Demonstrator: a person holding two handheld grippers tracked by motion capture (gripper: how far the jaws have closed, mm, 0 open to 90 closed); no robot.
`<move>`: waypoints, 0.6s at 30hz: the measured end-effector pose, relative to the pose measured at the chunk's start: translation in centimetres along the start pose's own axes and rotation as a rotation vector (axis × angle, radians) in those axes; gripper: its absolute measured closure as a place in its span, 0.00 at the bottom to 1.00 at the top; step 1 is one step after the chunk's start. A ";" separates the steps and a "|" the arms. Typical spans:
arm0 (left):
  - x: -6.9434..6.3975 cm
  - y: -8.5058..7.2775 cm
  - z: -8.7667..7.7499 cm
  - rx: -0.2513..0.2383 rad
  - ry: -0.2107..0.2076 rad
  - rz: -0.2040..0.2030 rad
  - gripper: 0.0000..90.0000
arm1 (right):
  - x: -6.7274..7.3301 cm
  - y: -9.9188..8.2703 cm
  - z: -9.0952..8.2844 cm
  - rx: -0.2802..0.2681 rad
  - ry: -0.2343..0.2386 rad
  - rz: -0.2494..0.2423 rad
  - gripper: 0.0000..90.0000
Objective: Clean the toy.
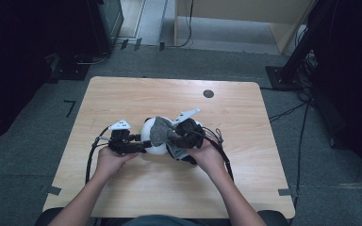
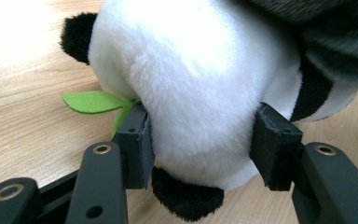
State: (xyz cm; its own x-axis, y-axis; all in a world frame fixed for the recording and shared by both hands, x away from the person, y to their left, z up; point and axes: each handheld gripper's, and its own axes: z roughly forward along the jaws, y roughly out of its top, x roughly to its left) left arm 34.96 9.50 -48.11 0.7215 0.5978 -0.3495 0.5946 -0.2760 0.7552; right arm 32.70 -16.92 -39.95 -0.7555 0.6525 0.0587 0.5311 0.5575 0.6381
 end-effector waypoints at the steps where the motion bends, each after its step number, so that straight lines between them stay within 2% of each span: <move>1: 0.0 0.0 0.0 0.004 0.002 0.007 0.52 | -0.1 -0.2 -0.2 -0.003 0.004 0.009 0.84; 5: 0.0 0.0 0.0 0.000 0.001 0.006 0.52 | -0.9 -1.2 -1.4 -0.030 0.009 0.036 0.84; 9: 0.0 -0.1 0.0 -0.002 0.000 0.005 0.52 | -1.6 -2.1 -2.5 -0.059 -0.014 0.057 0.84; 18: -0.1 -0.1 0.0 -0.005 0.001 0.012 0.52 | -3.5 -3.9 -4.2 -0.085 -0.068 0.113 0.82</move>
State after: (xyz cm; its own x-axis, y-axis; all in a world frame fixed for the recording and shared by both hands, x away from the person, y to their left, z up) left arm 34.84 9.51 -48.17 0.7279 0.5954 -0.3402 0.5844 -0.2792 0.7619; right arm 31.68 -23.57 -39.40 -0.6639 0.7432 0.0837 0.5744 0.4350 0.6934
